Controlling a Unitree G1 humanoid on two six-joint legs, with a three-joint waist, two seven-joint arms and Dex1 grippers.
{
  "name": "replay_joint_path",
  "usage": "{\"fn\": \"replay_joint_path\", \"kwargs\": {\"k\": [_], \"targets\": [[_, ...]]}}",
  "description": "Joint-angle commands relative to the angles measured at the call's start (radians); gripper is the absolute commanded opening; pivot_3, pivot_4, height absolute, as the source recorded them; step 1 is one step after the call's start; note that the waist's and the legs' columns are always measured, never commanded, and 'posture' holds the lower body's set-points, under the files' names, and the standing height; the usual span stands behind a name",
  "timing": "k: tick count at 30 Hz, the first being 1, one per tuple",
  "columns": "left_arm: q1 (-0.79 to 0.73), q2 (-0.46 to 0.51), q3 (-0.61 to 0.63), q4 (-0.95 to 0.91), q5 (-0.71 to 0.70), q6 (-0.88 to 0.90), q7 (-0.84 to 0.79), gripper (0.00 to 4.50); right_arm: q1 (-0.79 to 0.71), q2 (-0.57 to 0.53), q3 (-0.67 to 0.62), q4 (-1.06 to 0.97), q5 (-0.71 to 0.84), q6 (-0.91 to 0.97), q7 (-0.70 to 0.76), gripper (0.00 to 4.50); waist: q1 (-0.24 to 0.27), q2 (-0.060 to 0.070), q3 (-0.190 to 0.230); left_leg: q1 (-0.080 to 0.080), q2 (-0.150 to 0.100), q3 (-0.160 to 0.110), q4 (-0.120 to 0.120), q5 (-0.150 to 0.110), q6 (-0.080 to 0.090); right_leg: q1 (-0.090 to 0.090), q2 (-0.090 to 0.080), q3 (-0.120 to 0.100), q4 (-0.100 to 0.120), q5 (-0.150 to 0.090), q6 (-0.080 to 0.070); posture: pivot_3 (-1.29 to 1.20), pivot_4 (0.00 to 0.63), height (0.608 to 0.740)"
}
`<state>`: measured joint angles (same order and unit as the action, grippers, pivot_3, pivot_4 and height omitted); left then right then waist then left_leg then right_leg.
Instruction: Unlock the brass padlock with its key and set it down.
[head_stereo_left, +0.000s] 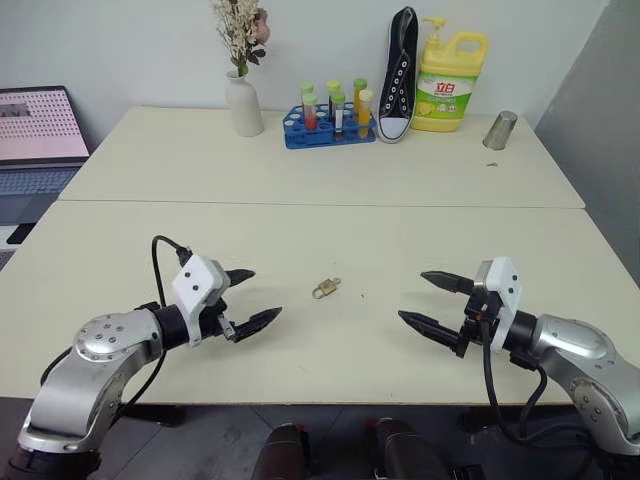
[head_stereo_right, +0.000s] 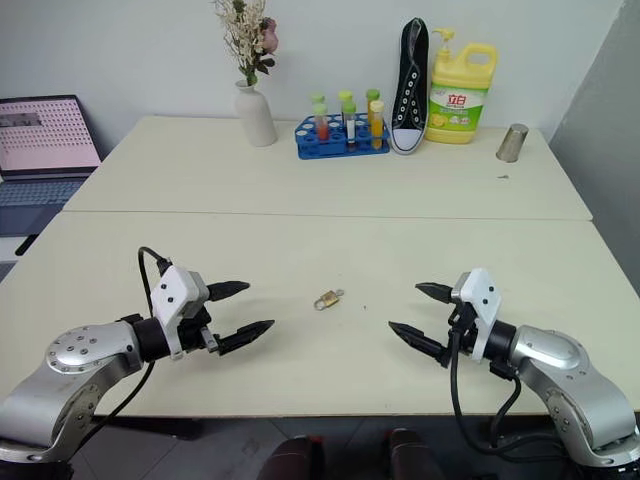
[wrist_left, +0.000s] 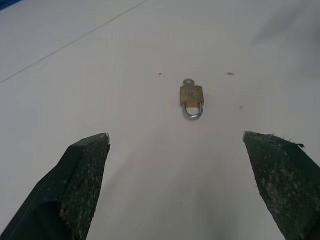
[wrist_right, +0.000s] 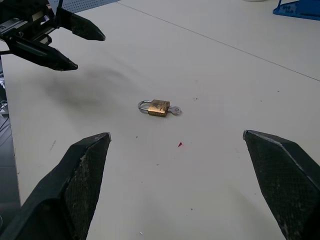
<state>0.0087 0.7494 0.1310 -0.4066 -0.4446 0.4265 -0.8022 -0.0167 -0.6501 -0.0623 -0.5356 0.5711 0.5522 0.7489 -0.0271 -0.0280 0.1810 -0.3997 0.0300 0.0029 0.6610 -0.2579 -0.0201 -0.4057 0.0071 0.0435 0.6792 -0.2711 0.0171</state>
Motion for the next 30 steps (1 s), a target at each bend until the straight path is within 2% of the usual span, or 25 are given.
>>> {"fn": "replay_joint_path", "kwargs": {"k": [1,9,12,18,22,25,30], "targets": [[0.006,-0.012,-0.026,-0.001,0.046,-0.078,-0.013,4.5,0.005,-0.019,-0.017,0.022,-0.011,-0.046,0.044,4.45,0.0,0.0,0.0,0.0,0.0,0.0,0.0,0.0,0.0,0.0,0.0,0.0,0.0,0.0,0.0,0.0,0.15,0.74],[0.052,-0.001,-0.006,-0.027,0.068,-0.095,-0.012,4.5,0.017,-0.033,-0.006,0.093,-0.052,-0.111,0.11,4.45,0.0,0.0,0.0,0.0,0.0,0.0,0.0,0.0,0.0,0.0,0.0,0.0,0.0,0.0,0.0,0.0,0.15,0.74],[0.059,0.041,-0.003,-0.025,0.011,-0.027,-0.075,4.5,0.009,-0.026,-0.002,0.099,-0.059,-0.115,0.109,4.45,-0.001,0.0,0.0,0.0,0.001,0.0,0.0,0.0,0.0,0.0,0.0,0.0,0.0,0.0,0.0,0.0,0.15,0.74],[-0.009,0.006,0.02,0.023,0.001,-0.068,-0.062,4.5,-0.002,-0.025,-0.005,0.077,-0.054,-0.094,0.1,4.45,0.0,0.0,0.0,0.0,0.0,0.0,0.0,0.0,0.0,0.0,0.0,0.0,0.0,0.0,0.0,0.0,0.15,0.74],[-0.11,-0.025,-0.04,0.056,0.06,-0.05,-0.003,4.5,-0.013,-0.03,-0.031,0.04,-0.021,-0.057,0.084,4.45,0.002,0.0,0.0,0.0,0.0,-0.001,0.0,0.0,0.0,0.0,0.0,-0.001,0.001,0.0,0.0,0.0,0.15,0.74],[-0.123,-0.034,-0.043,0.068,0.074,-0.047,0.008,4.5,-0.018,-0.023,-0.036,0.009,0.003,-0.026,0.059,4.45,0.0,0.0,0.0,0.0,0.0,0.0,0.001,0.0,0.0,0.0,0.001,0.0,0.001,0.0,0.0,0.0,0.15,0.74],[-0.228,-0.118,-0.195,0.129,0.118,0.01,0.018,4.5,-0.031,-0.016,-0.033,-0.097,0.059,0.116,-0.055,4.45,-0.001,0.0,0.0,0.0,0.0,-0.001,0.001,0.0,0.0,0.0,0.001,0.0,0.001,0.0,0.001,0.0,0.15,0.74]]}}
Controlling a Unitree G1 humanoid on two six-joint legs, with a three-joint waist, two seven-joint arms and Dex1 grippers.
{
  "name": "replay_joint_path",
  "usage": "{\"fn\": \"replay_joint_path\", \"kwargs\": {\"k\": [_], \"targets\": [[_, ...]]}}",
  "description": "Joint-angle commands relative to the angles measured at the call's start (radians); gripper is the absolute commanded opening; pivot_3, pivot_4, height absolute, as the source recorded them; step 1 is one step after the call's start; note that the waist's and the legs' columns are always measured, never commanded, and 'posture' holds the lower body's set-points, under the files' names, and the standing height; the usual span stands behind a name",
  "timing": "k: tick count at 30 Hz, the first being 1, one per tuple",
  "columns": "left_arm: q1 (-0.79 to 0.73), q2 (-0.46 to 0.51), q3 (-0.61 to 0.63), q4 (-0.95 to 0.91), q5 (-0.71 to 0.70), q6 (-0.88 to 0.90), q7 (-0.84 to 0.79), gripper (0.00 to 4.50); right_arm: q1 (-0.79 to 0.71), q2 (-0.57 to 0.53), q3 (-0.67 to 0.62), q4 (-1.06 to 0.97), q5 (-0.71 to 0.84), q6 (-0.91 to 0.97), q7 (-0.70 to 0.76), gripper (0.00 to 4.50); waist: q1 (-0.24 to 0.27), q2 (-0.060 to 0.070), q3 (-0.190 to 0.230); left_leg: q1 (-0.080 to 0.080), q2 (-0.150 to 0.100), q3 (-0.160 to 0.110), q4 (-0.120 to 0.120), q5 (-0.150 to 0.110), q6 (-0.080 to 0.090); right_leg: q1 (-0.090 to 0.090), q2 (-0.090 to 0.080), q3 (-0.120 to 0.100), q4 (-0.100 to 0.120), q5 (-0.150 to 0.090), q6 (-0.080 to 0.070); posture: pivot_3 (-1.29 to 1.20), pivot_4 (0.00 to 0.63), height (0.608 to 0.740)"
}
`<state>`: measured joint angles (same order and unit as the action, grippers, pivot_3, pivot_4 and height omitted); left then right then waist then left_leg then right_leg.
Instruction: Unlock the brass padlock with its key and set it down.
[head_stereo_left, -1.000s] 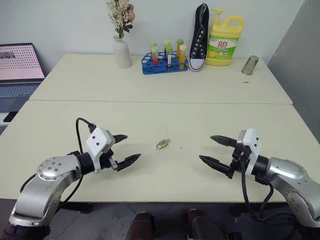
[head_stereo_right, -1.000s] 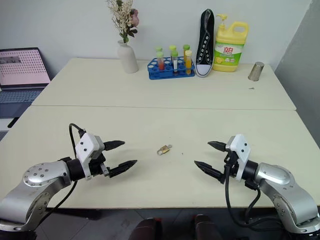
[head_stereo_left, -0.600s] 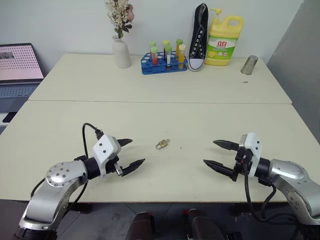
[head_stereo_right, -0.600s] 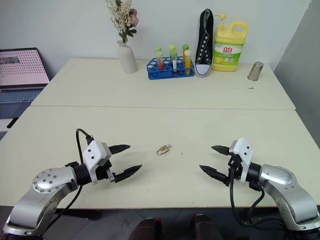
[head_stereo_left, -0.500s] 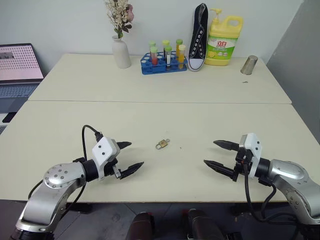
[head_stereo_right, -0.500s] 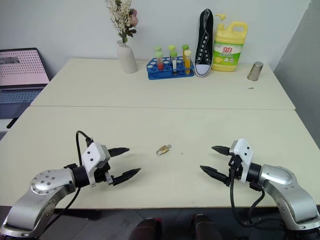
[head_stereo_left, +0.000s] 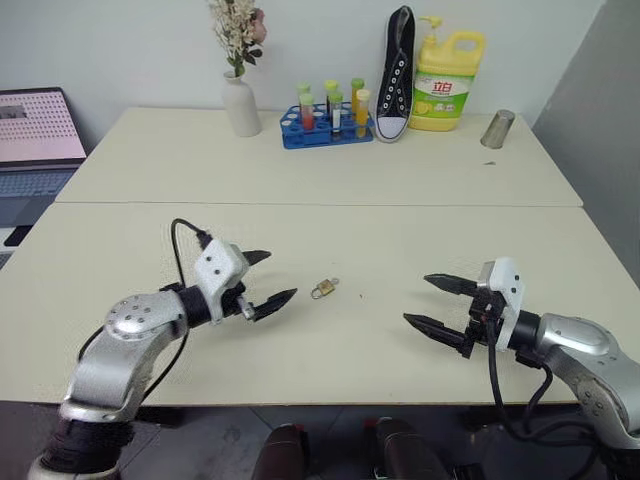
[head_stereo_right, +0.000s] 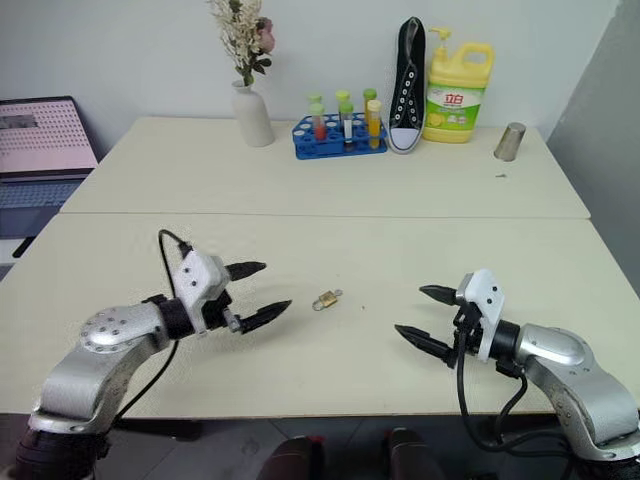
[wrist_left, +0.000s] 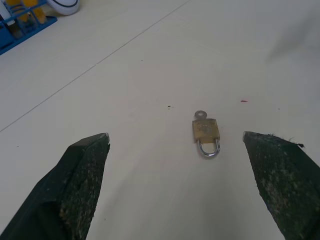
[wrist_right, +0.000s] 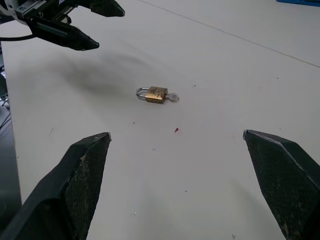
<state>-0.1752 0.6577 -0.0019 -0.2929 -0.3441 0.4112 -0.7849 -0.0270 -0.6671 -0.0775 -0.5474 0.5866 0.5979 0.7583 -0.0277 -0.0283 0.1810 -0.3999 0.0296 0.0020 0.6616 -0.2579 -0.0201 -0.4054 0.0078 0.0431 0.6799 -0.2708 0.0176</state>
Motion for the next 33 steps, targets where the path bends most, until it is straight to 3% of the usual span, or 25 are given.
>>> {"fn": "replay_joint_path", "kwargs": {"k": [1,10,23,27,33], "targets": [[-0.068,-0.044,-0.083,0.04,0.03,0.031,0.006,4.5,-0.026,0.001,-0.015,-0.103,0.049,0.114,-0.1,4.45,0.0,0.0,0.0,0.0,0.0,0.0,0.0,0.0,0.0,0.0,0.0,0.0,0.0,0.0,0.0,0.0,0.15,0.74],[-0.199,-0.141,-0.192,0.215,0.118,0.046,0.023,4.5,-0.052,0.008,0.015,-0.182,0.071,0.253,-0.222,4.45,0.0,0.0,0.0,0.0,0.0,0.0,0.0,0.0,0.0,0.0,0.004,0.001,0.0,0.0,0.0,0.0,0.15,0.74],[-0.255,-0.152,-0.243,0.329,0.158,0.075,-0.054,4.5,-0.044,0.028,0.021,-0.244,0.097,0.3,-0.281,4.45,0.0,0.0,0.0,0.0,0.0,0.0,0.0,0.0,0.0,0.0,0.004,0.0,0.0,0.0,0.0,0.0,0.15,0.74],[-0.266,-0.157,-0.259,0.347,0.165,0.083,-0.077,3.6,-0.049,0.028,0.018,-0.245,0.1,0.305,-0.289,4.5,0.0,-0.001,0.0,0.0,0.0,0.0,0.0,0.0,0.0,0.0,0.004,0.0,0.0,0.0,0.0,0.0,0.15,0.74],[-0.28,-0.164,-0.286,0.363,0.179,0.1,-0.107,1.62,-0.048,0.027,0.011,-0.252,0.11,0.31,-0.296,4.5,0.0,-0.001,0.0,0.0,0.0,0.0,0.0,0.0,0.0,0.0,0.004,0.0,0.0,0.0,0.0,0.0,0.15,0.74]]}}
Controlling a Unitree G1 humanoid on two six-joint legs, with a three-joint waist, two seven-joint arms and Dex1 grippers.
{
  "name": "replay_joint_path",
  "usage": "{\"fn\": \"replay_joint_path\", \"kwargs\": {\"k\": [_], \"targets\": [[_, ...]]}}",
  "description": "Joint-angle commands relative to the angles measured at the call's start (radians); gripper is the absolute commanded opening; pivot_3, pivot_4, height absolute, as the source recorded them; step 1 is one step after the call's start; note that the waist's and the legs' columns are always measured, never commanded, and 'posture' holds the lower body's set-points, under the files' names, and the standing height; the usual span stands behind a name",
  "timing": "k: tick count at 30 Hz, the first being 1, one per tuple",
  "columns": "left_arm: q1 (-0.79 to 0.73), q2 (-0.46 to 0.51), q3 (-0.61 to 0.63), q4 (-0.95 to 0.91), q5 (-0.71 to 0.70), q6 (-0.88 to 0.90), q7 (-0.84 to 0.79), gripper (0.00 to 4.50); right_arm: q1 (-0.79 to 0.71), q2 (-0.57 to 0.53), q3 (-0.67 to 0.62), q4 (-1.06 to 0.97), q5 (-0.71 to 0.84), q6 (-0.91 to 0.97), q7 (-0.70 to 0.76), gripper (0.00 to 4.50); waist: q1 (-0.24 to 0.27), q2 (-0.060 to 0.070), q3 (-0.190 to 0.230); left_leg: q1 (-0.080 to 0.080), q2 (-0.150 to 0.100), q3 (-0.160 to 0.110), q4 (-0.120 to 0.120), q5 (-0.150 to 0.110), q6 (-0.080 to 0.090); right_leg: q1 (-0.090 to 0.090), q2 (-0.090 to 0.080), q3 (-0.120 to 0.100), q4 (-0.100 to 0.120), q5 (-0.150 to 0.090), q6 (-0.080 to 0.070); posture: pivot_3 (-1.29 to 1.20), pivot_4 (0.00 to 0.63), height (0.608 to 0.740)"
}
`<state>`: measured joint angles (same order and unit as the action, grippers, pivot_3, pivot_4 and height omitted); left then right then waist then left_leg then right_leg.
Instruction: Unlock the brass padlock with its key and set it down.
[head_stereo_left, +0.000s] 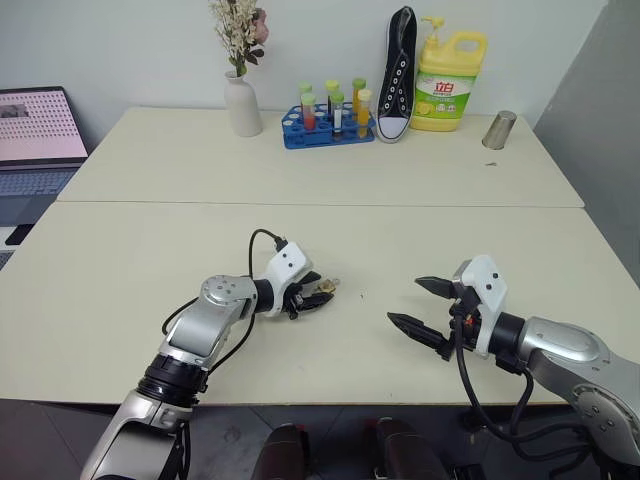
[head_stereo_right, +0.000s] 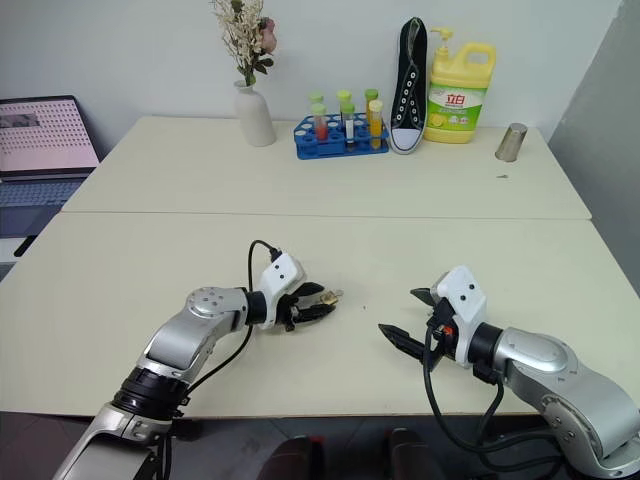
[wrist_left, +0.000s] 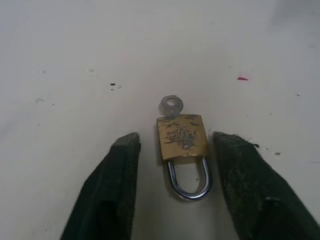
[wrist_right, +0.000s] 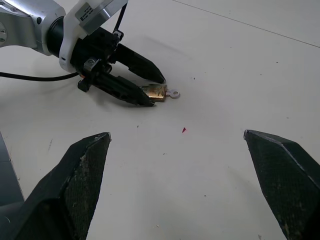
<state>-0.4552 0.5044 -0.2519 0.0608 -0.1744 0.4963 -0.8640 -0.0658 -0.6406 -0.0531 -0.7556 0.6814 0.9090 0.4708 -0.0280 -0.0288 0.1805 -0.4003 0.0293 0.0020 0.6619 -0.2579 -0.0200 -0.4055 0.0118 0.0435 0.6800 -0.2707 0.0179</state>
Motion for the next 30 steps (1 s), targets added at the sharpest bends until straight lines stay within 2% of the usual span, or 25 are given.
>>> {"fn": "replay_joint_path", "kwargs": {"k": [1,2,7,11,20,23,26,30], "targets": [[-0.002,-0.012,-0.037,0.012,0.012,0.015,-0.028,1.27,-0.008,0.0,-0.015,-0.045,0.017,-0.001,-0.011,4.5,0.0,0.0,0.0,0.0,0.0,0.0,0.0,0.0,0.0,0.0,0.0,0.0,0.0,0.0,0.0,0.0,0.15,0.74],[-0.003,-0.011,-0.041,0.014,0.013,0.015,-0.033,0.97,-0.007,0.0,-0.016,-0.046,0.021,0.0,-0.012,4.5,0.0,0.0,0.0,0.0,0.0,0.0,0.0,0.0,0.0,0.0,0.0,0.0,0.0,0.0,0.0,0.0,0.15,0.74],[-0.007,-0.013,-0.049,0.02,0.018,0.002,-0.052,0.96,-0.004,-0.004,-0.018,-0.052,0.029,0.0,-0.02,4.5,0.001,0.0,-0.001,0.0,0.0,0.0,0.0,0.0,0.0,0.0,0.0,0.0,0.0,0.0,0.0,0.0,0.15,0.74],[0.011,-0.005,-0.038,-0.024,0.001,-0.104,-0.108,0.96,0.0,-0.009,-0.02,-0.05,0.023,-0.009,-0.014,4.5,0.001,0.0,-0.001,0.0,0.0,0.0,0.0,0.0,0.0,0.0,0.0,0.0,0.0,0.0,0.0,0.0,0.15,0.74],[-0.005,0.044,0.022,-0.042,0.06,-0.723,-0.191,0.96,0.033,-0.047,-0.075,-0.042,0.068,-0.024,0.054,4.5,0.002,0.0,0.0,0.0,0.0,0.0,0.0,0.0,0.0,0.0,0.0,0.0,0.0,0.0,0.0,0.0,0.15,0.74],[-0.017,0.057,0.022,-0.012,0.079,-0.849,-0.193,0.96,0.034,-0.052,-0.086,-0.043,0.081,-0.028,0.064,4.5,0.002,0.0,0.0,0.0,0.0,0.0,0.0,0.0,0.0,0.0,0.0,0.0,0.0,0.0,0.0,0.0,0.15,0.74],[-0.061,0.097,0.049,0.039,0.192,-1.215,-0.136,0.96,0.025,-0.047,-0.081,-0.031,0.053,-0.11,0.115,4.5,0.002,0.0,0.0,0.0,0.0,0.0,0.0,0.0,0.0,0.0,0.0,0.0,0.0,0.0,0.0,0.0,0.15,0.74],[-0.058,0.114,0.081,0.121,0.297,-1.486,-0.022,0.96,-0.026,-0.038,-0.065,0.013,0.123,-0.094,0.156,4.5,0.001,0.0,0.0,0.0,0.001,0.001,0.0,0.0,0.0,0.0,0.0,0.001,-0.001,0.0,0.0,0.0,0.15,0.74]]}}
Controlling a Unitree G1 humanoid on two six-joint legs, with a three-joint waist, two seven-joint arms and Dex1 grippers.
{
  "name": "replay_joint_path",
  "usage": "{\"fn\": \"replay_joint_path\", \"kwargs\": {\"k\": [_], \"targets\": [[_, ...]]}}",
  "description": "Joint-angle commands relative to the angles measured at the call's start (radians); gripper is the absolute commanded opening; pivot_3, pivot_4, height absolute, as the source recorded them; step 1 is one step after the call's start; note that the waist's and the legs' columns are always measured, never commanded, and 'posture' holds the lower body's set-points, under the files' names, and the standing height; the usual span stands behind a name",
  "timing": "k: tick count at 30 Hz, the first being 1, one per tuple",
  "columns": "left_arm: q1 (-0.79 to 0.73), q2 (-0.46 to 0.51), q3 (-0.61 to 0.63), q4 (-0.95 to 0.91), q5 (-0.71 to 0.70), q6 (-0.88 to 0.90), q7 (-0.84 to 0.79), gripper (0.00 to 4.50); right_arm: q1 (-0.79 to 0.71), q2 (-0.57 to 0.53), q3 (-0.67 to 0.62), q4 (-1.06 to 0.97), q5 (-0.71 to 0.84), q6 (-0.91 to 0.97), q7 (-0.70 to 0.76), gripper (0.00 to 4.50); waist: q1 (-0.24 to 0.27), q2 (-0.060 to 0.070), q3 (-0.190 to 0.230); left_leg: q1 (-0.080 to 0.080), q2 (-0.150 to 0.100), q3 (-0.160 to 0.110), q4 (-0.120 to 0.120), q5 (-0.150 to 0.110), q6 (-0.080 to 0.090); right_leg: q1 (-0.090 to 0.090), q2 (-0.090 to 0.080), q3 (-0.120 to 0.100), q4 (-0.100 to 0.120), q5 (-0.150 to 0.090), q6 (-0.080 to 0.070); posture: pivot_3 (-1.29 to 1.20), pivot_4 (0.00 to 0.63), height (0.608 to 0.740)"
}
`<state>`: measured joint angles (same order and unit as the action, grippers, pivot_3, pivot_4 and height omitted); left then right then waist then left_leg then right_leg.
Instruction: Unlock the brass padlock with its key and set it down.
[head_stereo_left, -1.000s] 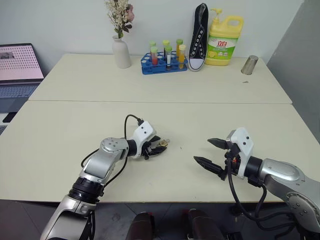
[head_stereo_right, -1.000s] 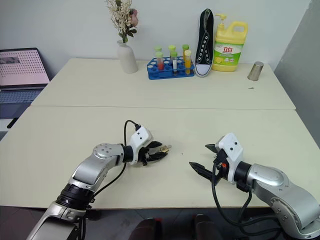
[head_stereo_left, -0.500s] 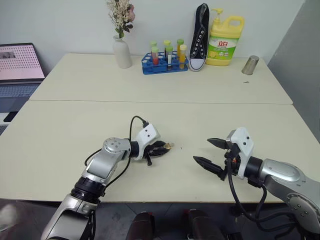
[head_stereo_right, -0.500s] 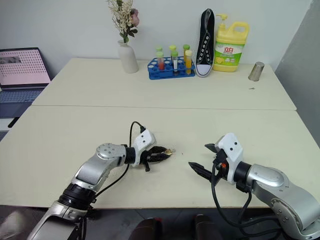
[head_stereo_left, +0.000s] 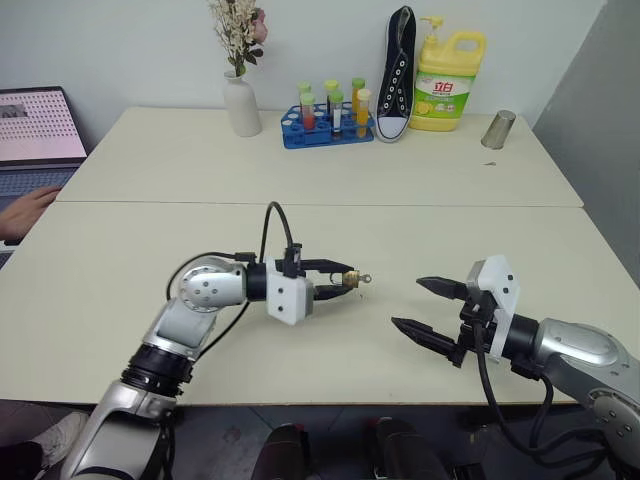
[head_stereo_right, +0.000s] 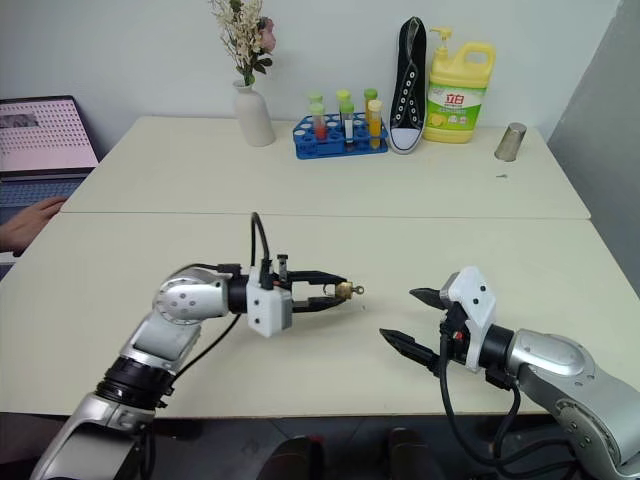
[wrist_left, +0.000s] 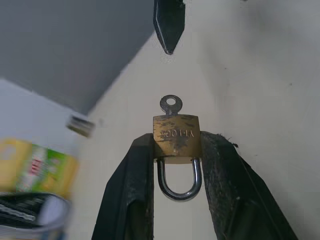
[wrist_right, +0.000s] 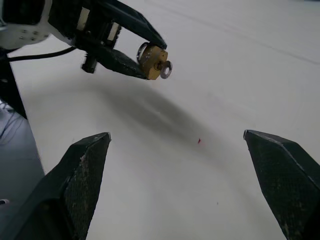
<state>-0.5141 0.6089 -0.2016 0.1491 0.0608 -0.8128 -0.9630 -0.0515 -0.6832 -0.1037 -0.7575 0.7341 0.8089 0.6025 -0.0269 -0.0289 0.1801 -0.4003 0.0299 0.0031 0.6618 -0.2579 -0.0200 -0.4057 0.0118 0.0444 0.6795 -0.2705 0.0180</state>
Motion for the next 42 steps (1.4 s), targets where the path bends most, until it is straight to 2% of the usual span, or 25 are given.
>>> {"fn": "replay_joint_path", "kwargs": {"k": [1,11,18,31,34,42], "targets": [[0.006,0.011,0.026,0.036,0.072,-0.205,0.091,0.96,-0.065,0.011,-0.015,0.033,0.104,0.026,0.029,4.5,0.0,0.0,0.0,0.0,0.0,0.0,0.0,0.0,0.0,0.0,0.0,0.0,0.0,0.0,0.0,0.0,0.15,0.74],[0.014,0.019,0.001,0.095,0.15,-0.304,0.204,0.96,-0.258,0.051,0.083,0.165,0.198,0.13,0.036,4.5,0.0,0.0,0.0,0.0,0.0,0.0,0.0,0.0,0.0,0.0,0.0,-0.001,0.0,0.0,0.0,0.0,0.15,0.74],[0.031,0.032,-0.003,0.103,0.194,-0.322,0.264,0.96,-0.304,0.087,0.134,0.214,0.183,0.139,0.035,4.5,-0.001,0.0,0.0,0.0,0.0,0.0,0.0,0.0,0.0,0.0,-0.001,-0.001,0.0,0.0,0.0,0.0,0.15,0.74],[0.05,0.052,-0.023,0.012,0.188,-0.26,0.295,0.96,-0.342,0.133,0.18,0.263,0.151,0.147,0.027,4.5,-0.001,0.0,0.0,0.0,0.0,0.0,0.0,0.0,0.0,0.0,-0.004,-0.002,0.001,0.001,0.0,0.0,0.15,0.74],[0.054,0.057,-0.026,-0.007,0.185,-0.244,0.296,0.96,-0.348,0.136,0.182,0.271,0.151,0.152,0.029,3.84,-0.001,0.0,0.0,0.0,0.0,-0.001,0.0,0.0,0.0,0.0,-0.004,-0.002,0.001,0.001,0.0,0.0,0.15,0.74],[0.061,0.073,-0.025,-0.028,0.183,-0.22,0.302,0.96,-0.351,0.125,0.176,0.271,0.164,0.173,0.048,0.89,-0.001,0.0,0.0,0.0,0.001,-0.001,0.0,0.0,0.0,0.0,-0.004,-0.002,0.001,0.001,0.0,0.0,0.15,0.74]]}}
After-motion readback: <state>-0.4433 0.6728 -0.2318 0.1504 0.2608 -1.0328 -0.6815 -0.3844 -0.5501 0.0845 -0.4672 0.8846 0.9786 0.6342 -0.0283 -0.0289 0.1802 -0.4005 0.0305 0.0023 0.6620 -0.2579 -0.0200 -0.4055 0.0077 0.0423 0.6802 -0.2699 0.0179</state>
